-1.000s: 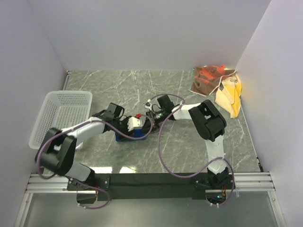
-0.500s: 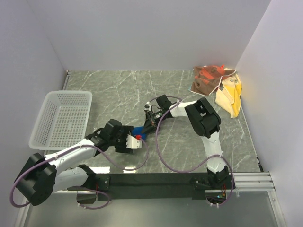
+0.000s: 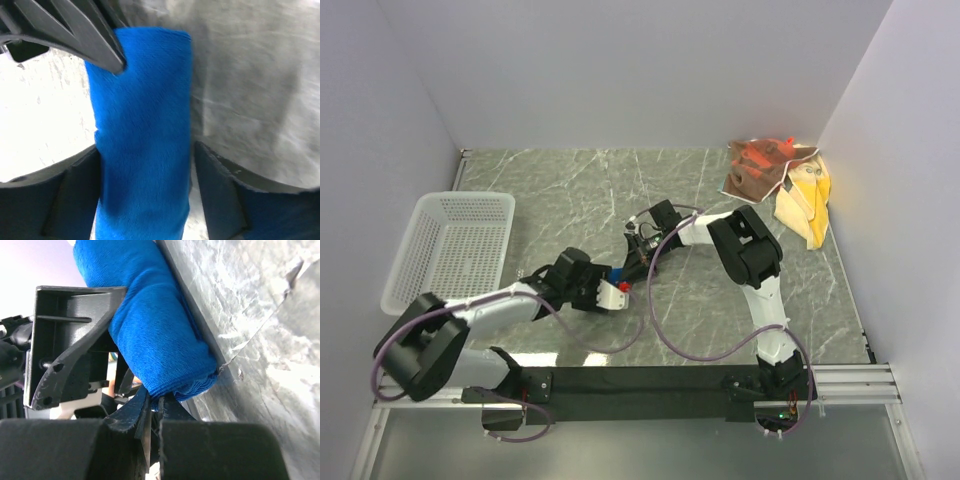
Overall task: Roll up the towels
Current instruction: Place the rolled towel into the container
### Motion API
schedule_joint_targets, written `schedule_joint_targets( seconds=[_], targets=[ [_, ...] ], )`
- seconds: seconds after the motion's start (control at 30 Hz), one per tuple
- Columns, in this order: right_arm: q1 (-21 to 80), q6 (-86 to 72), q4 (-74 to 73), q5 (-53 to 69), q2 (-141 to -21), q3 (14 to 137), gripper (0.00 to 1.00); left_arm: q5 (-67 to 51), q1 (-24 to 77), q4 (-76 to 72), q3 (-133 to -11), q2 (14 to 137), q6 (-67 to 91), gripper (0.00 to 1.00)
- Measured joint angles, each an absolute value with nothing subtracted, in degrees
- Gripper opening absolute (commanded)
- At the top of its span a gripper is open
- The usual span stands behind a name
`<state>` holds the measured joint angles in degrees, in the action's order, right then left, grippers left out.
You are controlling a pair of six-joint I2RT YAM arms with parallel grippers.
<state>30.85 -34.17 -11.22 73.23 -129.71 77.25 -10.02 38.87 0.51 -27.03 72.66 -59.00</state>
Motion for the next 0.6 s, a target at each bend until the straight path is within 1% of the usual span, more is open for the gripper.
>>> schedule_joint_targets(
  seconds=[0.07,0.1,0.13,0.17,0.2,0.3,0.33,0.4,0.47,0.5,0.53,0.6],
  targets=[
    [30.83,-33.74,-11.86,73.43,-129.91,77.73,0.00,-10.13,38.24,1.69,-30.06,76.27,-59.02,0.64],
    [30.79,-33.54,-12.12,73.49,-130.02,77.93,0.00,-10.66,37.67,2.63,-31.83,78.15,-58.96,0.57],
    [30.68,-33.15,-12.58,73.63,-130.13,78.24,0.01,-11.31,36.88,4.51,-34.20,80.14,-58.67,0.55],
    [30.55,-32.88,-12.99,73.60,-130.26,78.63,0.08,-12.08,36.18,6.57,-36.36,82.11,-58.50,0.53],
    [30.30,-32.67,-13.30,73.56,-130.32,78.85,0.12,-13.21,35.27,9.08,-39.07,84.23,-57.95,0.49],
    [29.23,-32.21,-13.28,73.21,-130.30,78.87,0.31,-17.63,32.27,15.66,-45.89,89.21,-56.75,0.47],
    [28.88,-32.08,-13.30,73.10,-130.26,78.91,0.46,-19.35,31.35,17.32,-47.59,90.39,-56.29,0.47],
    [27.86,-31.29,-14.48,72.62,-130.21,79.70,0.60,-21.69,30.06,19.62,-49.60,91.79,-55.57,0.45],
    [26.70,-29.34,-17.54,71.68,-130.19,81.62,0.81,-23.18,29.39,20.53,-50.41,92.47,-54.65,0.42],
    [26.06,-28.40,-19.03,71.20,-130.19,82.67,0.83,-23.49,29.26,20.69,-50.59,92.62,-54.04,0.39],
    [24.69,-26.76,-21.06,70.54,-130.19,84.42,0.84,-23.57,29.19,20.78,-50.61,92.66,-53.58,0.38],
    [21.67,-24.16,-24.12,69.30,-130.02,87.11,0.84,-23.73,29.06,20.88,-50.87,92.99,-51.88,0.27]
  ],
)
